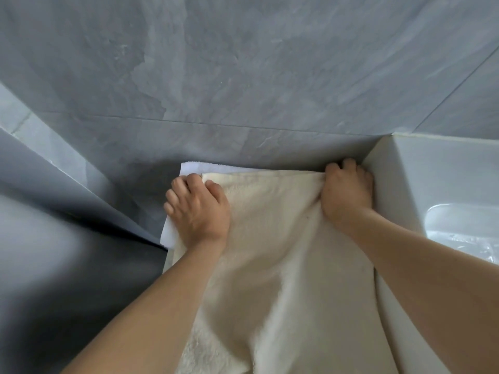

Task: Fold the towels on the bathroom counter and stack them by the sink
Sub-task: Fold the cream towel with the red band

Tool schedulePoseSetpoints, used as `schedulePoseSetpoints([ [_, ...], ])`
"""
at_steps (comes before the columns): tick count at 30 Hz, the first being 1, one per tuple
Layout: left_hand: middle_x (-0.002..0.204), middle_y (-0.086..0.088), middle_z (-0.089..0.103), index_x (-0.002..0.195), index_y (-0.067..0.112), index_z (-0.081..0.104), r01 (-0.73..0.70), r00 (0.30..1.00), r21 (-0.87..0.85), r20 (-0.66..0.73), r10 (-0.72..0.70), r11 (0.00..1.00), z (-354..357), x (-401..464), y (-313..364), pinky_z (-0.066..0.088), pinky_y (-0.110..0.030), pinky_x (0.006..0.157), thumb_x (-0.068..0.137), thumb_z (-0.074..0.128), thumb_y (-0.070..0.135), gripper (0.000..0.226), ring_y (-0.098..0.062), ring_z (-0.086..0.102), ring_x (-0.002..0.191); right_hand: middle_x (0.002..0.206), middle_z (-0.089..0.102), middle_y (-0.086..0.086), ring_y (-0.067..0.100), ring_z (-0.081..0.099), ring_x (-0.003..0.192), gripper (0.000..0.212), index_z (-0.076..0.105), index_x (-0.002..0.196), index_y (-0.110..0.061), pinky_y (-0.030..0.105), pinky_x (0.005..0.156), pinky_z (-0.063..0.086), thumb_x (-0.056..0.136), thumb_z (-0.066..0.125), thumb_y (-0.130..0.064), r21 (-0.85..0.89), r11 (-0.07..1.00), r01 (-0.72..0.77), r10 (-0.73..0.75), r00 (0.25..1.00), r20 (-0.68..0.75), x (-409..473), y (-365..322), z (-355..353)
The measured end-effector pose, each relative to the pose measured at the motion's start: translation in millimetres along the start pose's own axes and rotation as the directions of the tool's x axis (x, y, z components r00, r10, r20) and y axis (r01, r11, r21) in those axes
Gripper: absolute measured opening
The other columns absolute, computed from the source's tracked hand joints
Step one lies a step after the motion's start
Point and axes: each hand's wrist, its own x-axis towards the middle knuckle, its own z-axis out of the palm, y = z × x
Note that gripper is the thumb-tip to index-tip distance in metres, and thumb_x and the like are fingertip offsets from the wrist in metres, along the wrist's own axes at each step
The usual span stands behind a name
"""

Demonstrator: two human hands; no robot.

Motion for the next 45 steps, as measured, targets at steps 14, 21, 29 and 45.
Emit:
schedulePoseSetpoints([
  [14,0.109,-0.016,0.054,0.102,0.007,0.059,0.079,0.996,-0.198,0.055,-0.069,0.977,-6,3,-1,0.034,-0.041,0.087,0.099,0.042,0.032,0.030,-0.035,0.048,0.097,0.137,0.052,0.005,0.023,0.042,0.130,0.046,0.052,0.133,-0.015,0.039,0.115,0.022,0.096,0.032,-0.033,0.418,0.865,0.279,-0.199,0.954,-0.224,-46,-30,26],
  [21,0.073,0.001,0.040,0.077,0.017,0.044,0.485,0.836,-0.519,0.512,-0.198,0.704,-39,36,0,0.029,-0.033,0.059,0.089,0.045,0.027,0.016,-0.020,0.035,0.069,0.138,0.051,0.003,0.020,0.037,0.136,0.043,0.052,0.125,-0.016,0.038,0.117,0.016,0.096,0.029,-0.038,0.442,0.861,0.251,-0.173,0.962,-0.209,-41,-29,29],
  [29,0.066,-0.003,0.042,0.070,0.012,0.049,0.377,0.863,-0.516,0.496,-0.090,0.769,-48,53,4,0.030,-0.029,0.058,0.096,0.045,0.025,0.029,-0.021,0.036,0.064,0.142,0.049,0.005,0.022,0.036,0.137,0.049,0.047,0.136,-0.015,0.039,0.117,0.017,0.096,0.030,-0.036,0.452,0.864,0.222,-0.139,0.968,-0.210,-43,-29,25],
  [45,0.090,-0.011,0.062,0.106,0.010,0.044,-0.055,0.998,-0.117,0.007,0.056,0.992,2,18,-6,0.028,-0.036,0.059,0.105,0.034,0.028,0.020,-0.040,0.061,0.080,0.124,0.056,-0.002,0.021,0.041,0.124,0.026,0.060,0.113,-0.023,0.035,0.115,0.016,0.092,0.052,-0.035,0.634,0.773,-0.011,0.119,0.985,-0.128,-25,-31,29],
])
